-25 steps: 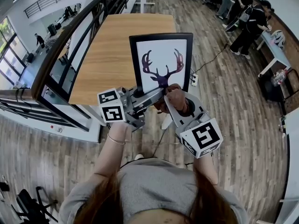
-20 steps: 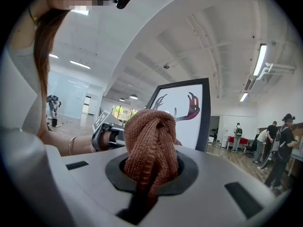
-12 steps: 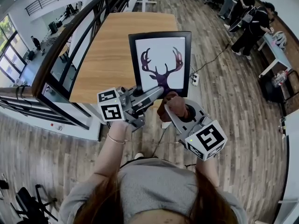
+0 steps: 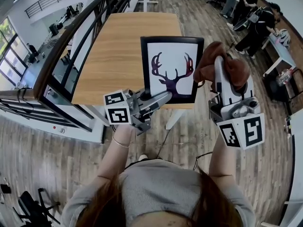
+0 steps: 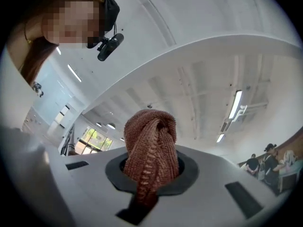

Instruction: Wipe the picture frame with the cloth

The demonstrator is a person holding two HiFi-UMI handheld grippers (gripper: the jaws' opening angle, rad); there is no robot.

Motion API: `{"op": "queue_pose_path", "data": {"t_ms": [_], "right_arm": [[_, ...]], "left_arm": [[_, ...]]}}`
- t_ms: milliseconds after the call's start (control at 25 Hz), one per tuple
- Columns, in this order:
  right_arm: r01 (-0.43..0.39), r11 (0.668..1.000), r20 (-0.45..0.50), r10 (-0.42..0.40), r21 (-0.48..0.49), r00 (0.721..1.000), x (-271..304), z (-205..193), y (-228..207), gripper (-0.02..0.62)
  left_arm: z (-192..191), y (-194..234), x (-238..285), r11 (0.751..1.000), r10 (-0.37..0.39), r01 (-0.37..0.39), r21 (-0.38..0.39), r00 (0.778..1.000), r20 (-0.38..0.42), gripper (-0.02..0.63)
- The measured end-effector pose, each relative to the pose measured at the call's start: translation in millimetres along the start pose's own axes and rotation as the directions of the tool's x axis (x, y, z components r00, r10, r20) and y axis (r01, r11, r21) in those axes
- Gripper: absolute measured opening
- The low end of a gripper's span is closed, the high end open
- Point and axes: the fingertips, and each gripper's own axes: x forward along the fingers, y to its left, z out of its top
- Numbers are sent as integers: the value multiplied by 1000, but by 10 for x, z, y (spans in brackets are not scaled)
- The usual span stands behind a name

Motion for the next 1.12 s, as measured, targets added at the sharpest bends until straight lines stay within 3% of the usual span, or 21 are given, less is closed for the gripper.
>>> {"op": "queue_pose_path", "data": {"t_ms": [160,440,960,1120], "right_arm": [[21,992,30,-17,-126,999,338,78,16,46],[-56,962,-97,31,-268,995,477,-324,258,45],[-48,990,-112,33,-131,993,273,-508,291,46],[-14,996,-72,8,-84,997,258,-449,202,45]], "left_arm": [[11,-37,-4,1000,-18,18,-2,1000,-18,20],[26,-67,10,1000,-14,14,-6,1000,1,20],[22,-36,-1,1000,-7,7,4,1000,11,20],[3,-18,1,999,-35,35,-29,999,20,20]]}}
